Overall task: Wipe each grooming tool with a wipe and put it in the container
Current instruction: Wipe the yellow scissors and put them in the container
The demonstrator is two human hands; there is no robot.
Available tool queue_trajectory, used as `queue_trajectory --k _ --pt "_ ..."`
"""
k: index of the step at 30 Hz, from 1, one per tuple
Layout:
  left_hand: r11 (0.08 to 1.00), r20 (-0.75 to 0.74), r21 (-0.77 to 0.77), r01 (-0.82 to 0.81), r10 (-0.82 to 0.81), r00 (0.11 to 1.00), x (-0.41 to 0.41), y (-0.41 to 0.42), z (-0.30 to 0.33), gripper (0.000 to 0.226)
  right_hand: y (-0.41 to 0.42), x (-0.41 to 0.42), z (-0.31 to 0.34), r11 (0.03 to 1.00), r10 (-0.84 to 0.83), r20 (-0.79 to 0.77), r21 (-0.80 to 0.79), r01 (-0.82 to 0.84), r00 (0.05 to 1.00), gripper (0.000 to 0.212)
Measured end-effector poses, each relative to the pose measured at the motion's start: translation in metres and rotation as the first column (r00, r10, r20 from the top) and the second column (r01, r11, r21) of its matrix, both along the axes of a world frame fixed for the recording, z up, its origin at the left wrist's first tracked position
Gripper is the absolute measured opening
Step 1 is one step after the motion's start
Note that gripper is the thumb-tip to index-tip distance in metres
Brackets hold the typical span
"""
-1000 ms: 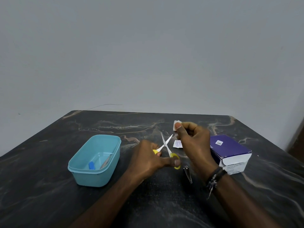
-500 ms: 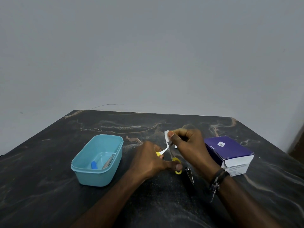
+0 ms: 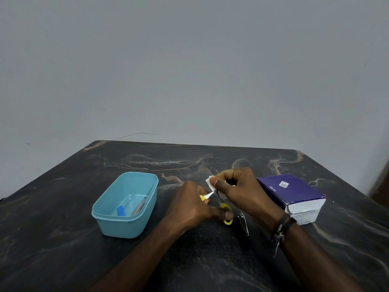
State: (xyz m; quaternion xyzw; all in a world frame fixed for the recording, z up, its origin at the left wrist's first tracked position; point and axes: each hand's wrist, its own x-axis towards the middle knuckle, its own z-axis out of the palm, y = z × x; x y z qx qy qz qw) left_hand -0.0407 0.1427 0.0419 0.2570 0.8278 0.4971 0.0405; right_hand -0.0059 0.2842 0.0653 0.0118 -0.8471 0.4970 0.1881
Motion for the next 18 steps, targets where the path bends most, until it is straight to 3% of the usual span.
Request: queue_trajectory --k 6,9,11,14,18 --pt "0.999 -0.003 -0.024 0.040 -0.040 0.999 0.000 0.002 -0.003 0.055 0.005 0.001 0.003 0.998 0.026 0.022 0.056 -0.027 0.999 0.027" --pt "0.996 0.007 -0.051 0.078 -0.078 0.997 0.006 0.002 0.002 0.025 0.001 0.000 0.002 0.999 -0.017 -0.039 -0.052 0.015 0.999 0.024" --pt "0.993 -0.008 -0.057 0.103 -0.104 0.995 0.009 0.001 0.004 0.035 0.002 0.000 0.003 0.997 -0.017 -0.043 -0.077 0.013 0.999 0.024" --pt "0.993 -0.004 -0.064 0.099 -0.099 0.995 0.007 0.001 0.004 0.022 0.004 0.001 0.004 0.998 0.012 0.014 -0.057 -0.011 1.000 0.027" --pt "0.993 0.003 -0.045 0.112 -0.112 0.994 0.006 0.001 0.002 0.023 0.003 0.001 0.003 0.991 -0.003 0.012 -0.131 0.005 1.000 0.024"
